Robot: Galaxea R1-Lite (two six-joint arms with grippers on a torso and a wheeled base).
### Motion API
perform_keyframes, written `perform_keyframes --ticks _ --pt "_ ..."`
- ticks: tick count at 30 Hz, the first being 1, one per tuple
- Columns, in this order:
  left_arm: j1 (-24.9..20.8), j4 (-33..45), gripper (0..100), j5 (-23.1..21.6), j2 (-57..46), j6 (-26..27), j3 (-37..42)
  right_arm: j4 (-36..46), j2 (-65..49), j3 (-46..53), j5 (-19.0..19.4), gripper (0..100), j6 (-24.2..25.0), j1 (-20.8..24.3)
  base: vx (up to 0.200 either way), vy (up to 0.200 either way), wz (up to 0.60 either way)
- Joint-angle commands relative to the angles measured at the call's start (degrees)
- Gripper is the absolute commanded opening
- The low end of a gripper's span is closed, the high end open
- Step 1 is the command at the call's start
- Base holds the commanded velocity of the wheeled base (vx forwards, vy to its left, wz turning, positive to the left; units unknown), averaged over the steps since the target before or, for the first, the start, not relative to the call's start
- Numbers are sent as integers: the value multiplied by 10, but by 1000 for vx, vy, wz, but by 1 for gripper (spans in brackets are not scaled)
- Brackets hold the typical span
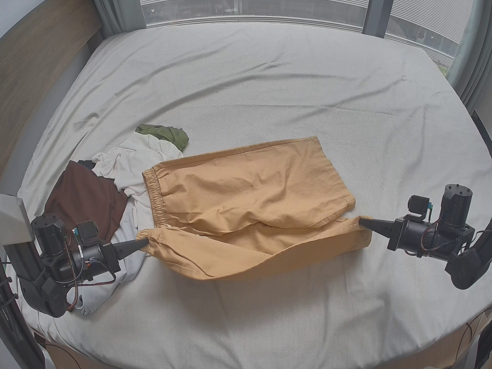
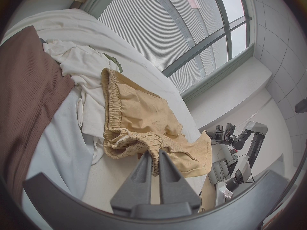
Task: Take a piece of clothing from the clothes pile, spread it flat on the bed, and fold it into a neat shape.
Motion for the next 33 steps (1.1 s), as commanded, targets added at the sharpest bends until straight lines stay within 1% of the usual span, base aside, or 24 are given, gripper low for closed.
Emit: perform_keyframes --ticks 1,6,11,15,18,21,24,27,29,33 --pt "1 0 0 0 -9 -1 -2 3 -5 3 0 0 0 1 0 0 0" --pt "2 0 0 3 -25 -42 -11 9 -41 14 0 0 9 9 0 0 0" --pt "1 0 0 22 -21 -44 -19 43 -71 11 0 0 16 24 0 0 0" --pt "1 0 0 25 -22 -44 -19 57 -85 1 0 0 16 29 0 0 0" --pt "0 0 0 25 -26 -45 -19 58 -84 -15 0 0 20 28 0 0 0" --pt "-3 0 0 25 -26 -45 -19 63 -81 -56 -8 0 46 27 0 0 0" --pt "-6 0 0 28 -27 -50 -22 97 -77 -99 -8 0 53 23 0 0 0" --pt "-9 0 0 46 -29 -68 -32 137 -74 -137 -9 0 53 21 0 0 0" --pt "-11 0 0 70 -29 -81 -42 155 -71 -160 -9 0 53 20 0 0 0" --pt "-18 0 0 102 -27 -96 -57 170 -53 -200 -9 0 53 17 0 0 0"
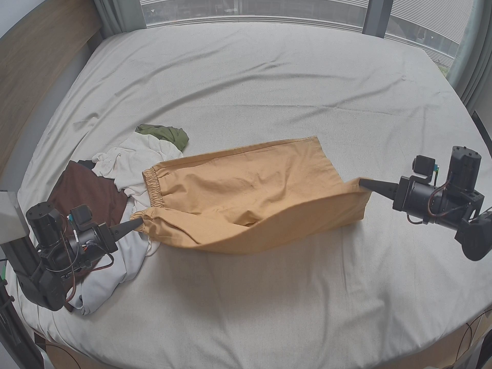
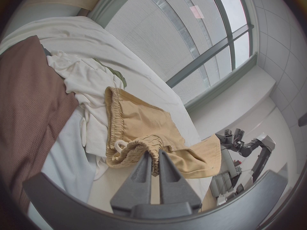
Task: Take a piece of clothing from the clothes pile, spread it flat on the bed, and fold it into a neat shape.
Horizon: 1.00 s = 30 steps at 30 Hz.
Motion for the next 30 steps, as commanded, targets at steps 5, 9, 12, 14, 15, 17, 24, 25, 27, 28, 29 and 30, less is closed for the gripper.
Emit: perform_keyframes --ticks 5,9,12,14,15,17,24,25,27,28,29,30 --pt "-13 0 0 41 2 -33 -32 16 30 -75 0 0 2 -10 0 0 0" --pt "-21 0 0 49 3 -38 -37 53 27 -94 0 0 2 -9 0 0 0" --pt "-24 -1 0 59 4 -38 -38 74 11 -104 0 0 2 -5 0 0 0" --pt "-26 -1 0 62 3 -38 -39 86 -3 -107 0 0 1 -3 0 0 0" --pt "-25 -1 0 62 2 -39 -39 90 -7 -109 0 0 1 -2 0 0 0" --pt "-25 0 0 62 1 -40 -40 107 -20 -115 -1 0 1 5 0 0 0" --pt "-25 -1 0 62 1 -56 -44 142 -28 -148 -1 0 1 5 0 0 0" --pt "-24 -1 0 62 2 -56 -44 147 -27 -155 -1 0 1 2 0 0 0" --pt "-24 -1 0 63 3 -56 -44 154 -23 -166 -2 0 1 -1 0 0 0" --pt "-25 0 0 63 4 -56 -44 158 -18 -172 -2 0 0 -2 0 0 0" --pt "-24 0 0 63 5 -57 -44 161 -9 -177 -2 0 1 -4 0 0 0" --pt "-25 0 0 63 5 -57 -45 160 0 -181 -2 0 1 -7 0 0 0"
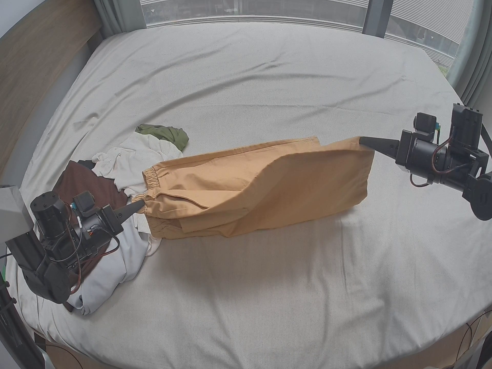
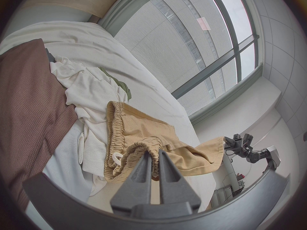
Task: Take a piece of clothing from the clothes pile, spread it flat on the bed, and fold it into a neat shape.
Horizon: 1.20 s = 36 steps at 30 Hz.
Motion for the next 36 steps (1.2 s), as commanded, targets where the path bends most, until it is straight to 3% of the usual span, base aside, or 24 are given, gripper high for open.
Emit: perform_keyframes --ticks 1,18,24,30,36 --pt "0 0 0 3 3 -1 -4 3 28 -23 0 0 1 -9 0 0 0" --pt "-29 0 0 83 40 -4 -49 0 145 -131 0 0 1 -10 0 0 0" --pt "-30 0 0 103 57 -5 -81 3 198 -199 -22 0 4 -10 0 0 0" --pt "-30 0 0 118 60 -46 -103 -2 234 -248 -26 0 34 -9 0 0 0" --pt "-30 0 0 133 77 -52 -127 -3 262 -273 -37 0 36 -12 0 0 0"
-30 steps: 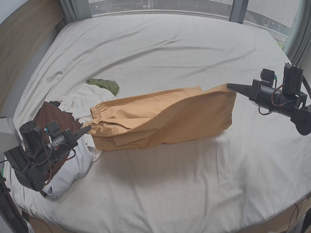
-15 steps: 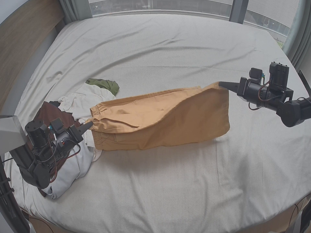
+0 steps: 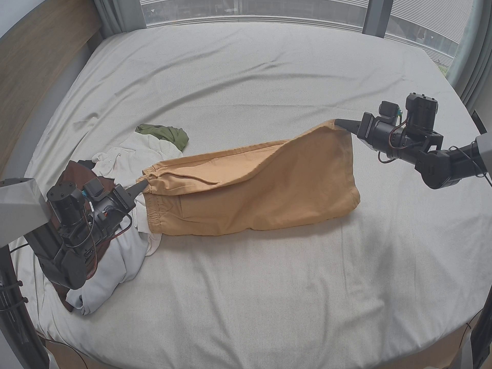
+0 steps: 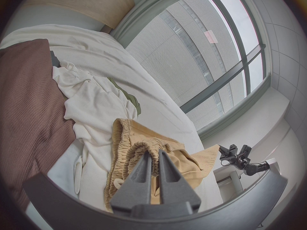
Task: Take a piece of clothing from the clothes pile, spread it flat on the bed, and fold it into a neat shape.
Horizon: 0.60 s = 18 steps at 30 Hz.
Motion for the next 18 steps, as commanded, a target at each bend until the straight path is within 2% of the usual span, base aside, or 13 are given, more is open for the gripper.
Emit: perform_keyframes --ticks 1,5,7,18 --pt "0 0 0 3 14 -2 -15 -1 31 -18 -3 0 0 -2 0 0 0" --pt "0 0 0 5 22 -2 -21 -1 41 -28 -6 0 1 -3 0 0 0" --pt "-3 0 0 27 40 -2 -40 -7 64 -52 -22 0 1 1 0 0 0" --pt "-6 0 0 27 48 -2 -58 -16 87 -68 -22 0 4 2 0 0 0"
